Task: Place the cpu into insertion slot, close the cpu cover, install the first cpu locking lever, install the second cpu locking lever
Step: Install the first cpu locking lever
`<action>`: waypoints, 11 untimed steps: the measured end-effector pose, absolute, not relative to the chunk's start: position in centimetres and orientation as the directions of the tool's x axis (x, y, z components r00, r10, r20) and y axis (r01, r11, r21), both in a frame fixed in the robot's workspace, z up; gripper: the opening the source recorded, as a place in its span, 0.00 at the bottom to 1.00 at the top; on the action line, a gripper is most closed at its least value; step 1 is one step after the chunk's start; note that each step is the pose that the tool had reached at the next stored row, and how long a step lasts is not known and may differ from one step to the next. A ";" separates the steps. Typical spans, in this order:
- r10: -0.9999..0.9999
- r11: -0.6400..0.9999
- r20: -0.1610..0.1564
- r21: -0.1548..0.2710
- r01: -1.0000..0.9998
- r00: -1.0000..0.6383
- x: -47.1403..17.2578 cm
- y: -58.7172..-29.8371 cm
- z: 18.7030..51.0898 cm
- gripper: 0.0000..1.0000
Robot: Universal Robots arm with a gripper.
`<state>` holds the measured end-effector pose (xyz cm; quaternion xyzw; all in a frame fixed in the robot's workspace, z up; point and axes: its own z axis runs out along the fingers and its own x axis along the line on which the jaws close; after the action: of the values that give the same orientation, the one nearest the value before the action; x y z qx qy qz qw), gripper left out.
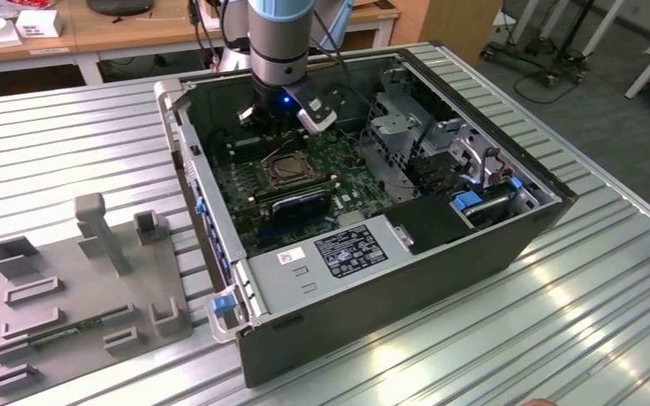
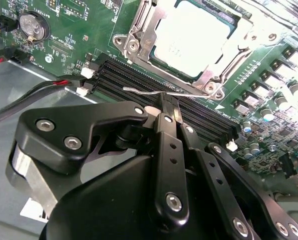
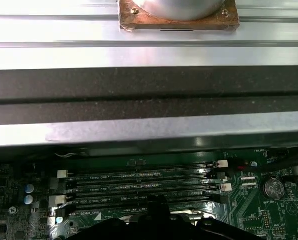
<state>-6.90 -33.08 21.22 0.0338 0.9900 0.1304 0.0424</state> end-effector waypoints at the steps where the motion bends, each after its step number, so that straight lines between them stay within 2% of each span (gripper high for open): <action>1: 0.078 0.964 -0.075 0.261 0.056 -0.994 -6.9 -33.1 21.2 0.10; 11: 0.078 0.964 -0.075 0.261 0.056 -0.994 -6.5 -33.1 21.2 0.10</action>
<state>-6.54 -33.08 21.19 0.0338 0.9900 0.1304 0.0424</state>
